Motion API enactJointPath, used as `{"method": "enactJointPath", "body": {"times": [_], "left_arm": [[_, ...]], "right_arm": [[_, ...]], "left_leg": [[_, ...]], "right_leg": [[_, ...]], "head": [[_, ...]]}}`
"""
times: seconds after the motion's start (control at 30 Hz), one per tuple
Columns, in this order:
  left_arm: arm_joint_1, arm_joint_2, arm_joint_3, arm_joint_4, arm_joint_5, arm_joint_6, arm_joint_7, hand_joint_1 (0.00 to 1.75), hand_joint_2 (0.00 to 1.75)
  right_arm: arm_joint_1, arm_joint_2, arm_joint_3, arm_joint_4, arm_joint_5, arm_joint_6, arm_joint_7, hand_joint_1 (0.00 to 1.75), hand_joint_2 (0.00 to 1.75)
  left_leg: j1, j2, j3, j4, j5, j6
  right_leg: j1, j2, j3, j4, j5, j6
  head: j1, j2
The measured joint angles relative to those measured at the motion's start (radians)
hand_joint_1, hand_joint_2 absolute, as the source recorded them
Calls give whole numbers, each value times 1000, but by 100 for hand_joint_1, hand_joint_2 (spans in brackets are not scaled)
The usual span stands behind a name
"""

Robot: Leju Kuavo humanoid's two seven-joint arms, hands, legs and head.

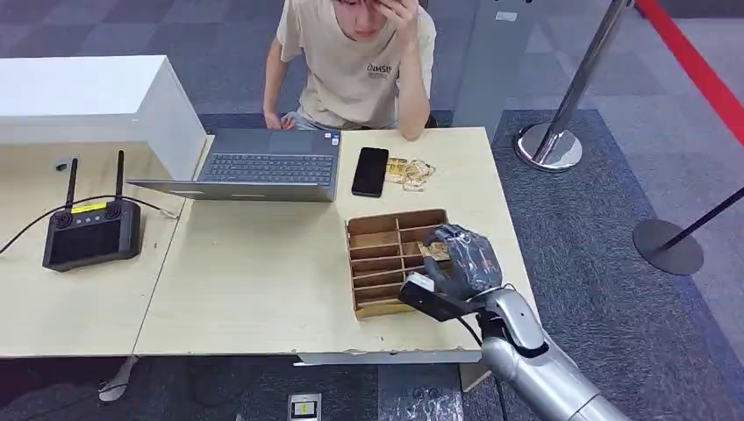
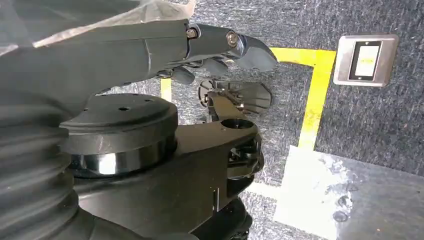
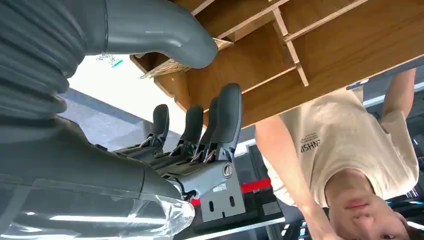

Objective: Pass the card to the sensor for recognition and then transmit it.

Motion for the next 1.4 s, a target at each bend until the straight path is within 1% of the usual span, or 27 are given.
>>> {"method": "enactJointPath", "body": {"times": [0.07, 0.3, 0.47, 0.93, 0.97, 1.1, 1.17, 1.2, 1.23, 1.27, 1.4], "left_arm": [[0, 0, 0, 0, -2, 0, -2, 0, 175], [0, 0, 0, 0, -2, 0, -3, 0, 175], [0, 0, 0, 0, -2, 0, -3, 0, 175], [0, 1, 0, 0, -2, 2, -3, 0, 175], [0, 1, 0, 0, -2, 2, -3, 0, 175], [0, 2, 0, 0, -2, 0, -3, 0, 175], [0, 3, 0, 0, -2, 0, -3, 0, 175], [0, 3, 0, 0, -2, 0, -3, 0, 175], [0, 3, 0, 0, -2, 0, -3, 0, 175], [0, 3, 0, 0, -2, 0, -3, 0, 175], [0, 3, 0, 0, -2, 2, -3, 0, 175]], "right_arm": [[0, 0, 0, 0, -5, 0, -5, 93, 175], [-1, 2, 0, 6, -11, 0, -10, 98, 175], [-1, 2, 0, 11, -14, -4, -15, 98, 175], [4, 0, -1, 13, -5, -5, 1, 98, 175], [5, 0, -1, 13, -5, -5, 1, 101, 175], [6, -1, -2, 13, -8, -6, 1, 101, 175], [7, -1, -2, 14, -9, -6, 1, 110, 175], [7, -1, -2, 14, -9, -6, 1, 110, 175], [7, -1, -2, 14, -10, -6, 1, 103, 175], [8, -1, -2, 14, -10, -6, 1, 93, 175], [11, -1, -5, 14, -11, -9, 1, 91, 175]], "left_leg": [[0, 0, 0, 0, 0, 0], [0, 0, 0, 0, 0, 0], [0, 0, 0, 0, 0, 0], [0, 0, 0, 0, 0, 0], [0, 0, 0, 0, 0, 0], [0, 0, 0, 0, 0, 0], [0, 0, 0, 0, 0, 0], [0, 0, 0, 0, 0, 0], [0, 0, 0, 0, 0, 0], [0, 0, 0, 0, 0, 0], [0, 0, 0, 0, 0, 0]], "right_leg": [[0, 0, 0, 0, 0, 0], [0, 0, 0, 0, 0, 0], [0, 0, 0, 0, 0, 0], [0, 0, 0, 0, 0, 0], [0, 0, 0, 0, 0, 0], [0, 0, 0, 0, 0, 0], [0, 0, 0, 0, 0, 0], [0, 0, 0, 0, 0, 0], [0, 0, 0, 0, 0, 0], [0, 0, 0, 0, 0, 0], [0, 0, 0, 0, 0, 0]], "head": [[0, 0], [0, 0], [0, 0], [0, 0], [0, 0], [0, 0], [0, 0], [0, 0], [0, 0], [0, 0], [0, 0]]}}
